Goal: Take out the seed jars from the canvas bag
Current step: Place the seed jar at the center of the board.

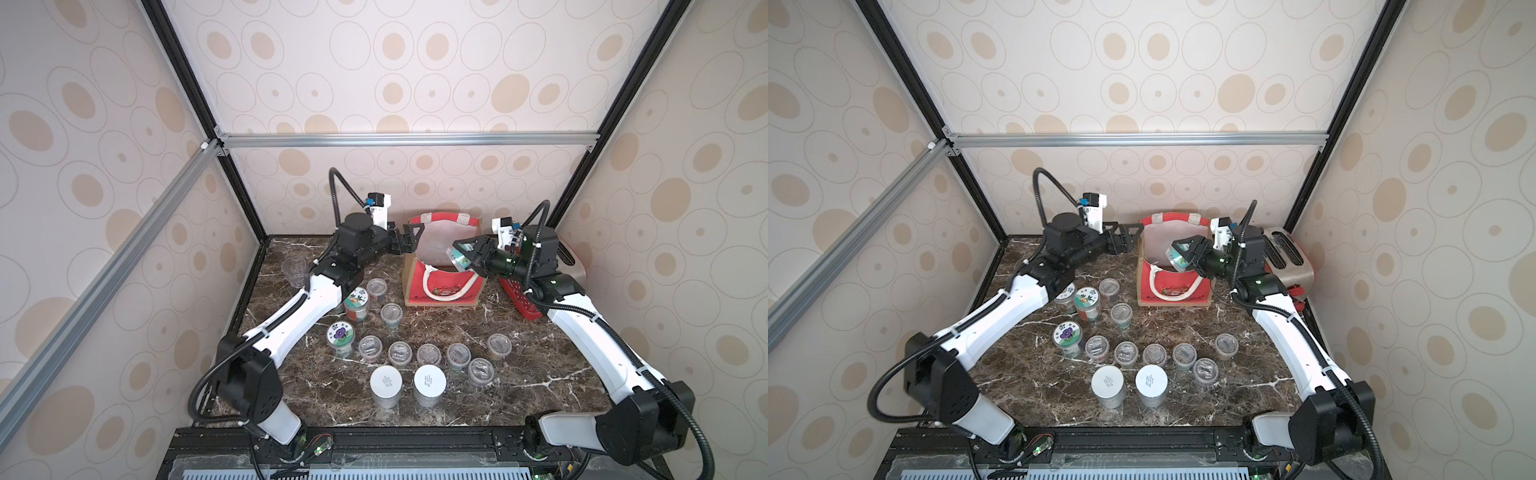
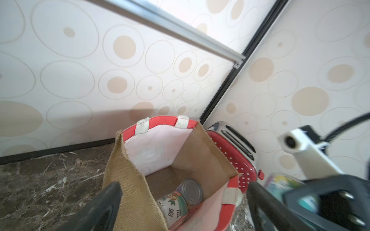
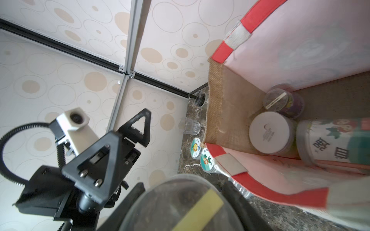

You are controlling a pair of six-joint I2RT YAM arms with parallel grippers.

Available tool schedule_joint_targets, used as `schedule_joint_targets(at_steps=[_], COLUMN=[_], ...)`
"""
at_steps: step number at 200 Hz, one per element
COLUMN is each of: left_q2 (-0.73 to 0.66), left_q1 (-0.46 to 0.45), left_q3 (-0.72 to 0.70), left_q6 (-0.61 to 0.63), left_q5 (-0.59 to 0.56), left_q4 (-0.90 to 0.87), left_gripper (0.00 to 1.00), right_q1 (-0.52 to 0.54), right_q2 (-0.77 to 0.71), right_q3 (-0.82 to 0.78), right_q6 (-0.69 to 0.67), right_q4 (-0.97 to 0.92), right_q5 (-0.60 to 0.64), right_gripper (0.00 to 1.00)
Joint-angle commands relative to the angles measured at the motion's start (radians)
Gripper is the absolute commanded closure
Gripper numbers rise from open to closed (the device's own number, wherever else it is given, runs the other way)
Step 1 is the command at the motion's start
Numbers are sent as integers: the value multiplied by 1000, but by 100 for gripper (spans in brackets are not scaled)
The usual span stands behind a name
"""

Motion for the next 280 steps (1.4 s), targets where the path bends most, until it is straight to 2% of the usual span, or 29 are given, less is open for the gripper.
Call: schedule_joint_targets(at_steps=[1,15,42,97,173,214,250,280], left_q2=[-99,-152,-211,-181,-117,-81,-68,-70], left_q1=[-7,-23,-88,-194,-194,-181,-151,-141], left_q3=[-131,-210,-289,-300,-294,-271,-293,-308], left_q6=[-47,-62,-35,47,79,60,0,-22], left_q5=[68,100,67,-23,-71,-24,79,109], left_q4=[194,263,307,292,303,308,401,446], left_gripper=[2,2,2,2,2,4,12,21], right_q1=[-7,-3,23,99,133,144,147,150], right_q2=[41,68,96,134,123,116,117,116], right_q3=[-31,-41,-52,-56,-109,-133,-152,-156], right_q6=[176,237,304,387,452,477,504,504], right_q4=[204,279,359,462,557,597,639,647], right_q5=[-99,-121,-122,-119,-127,-136,-144,-147], right_gripper=[38,38,38,38,37,37,37,36])
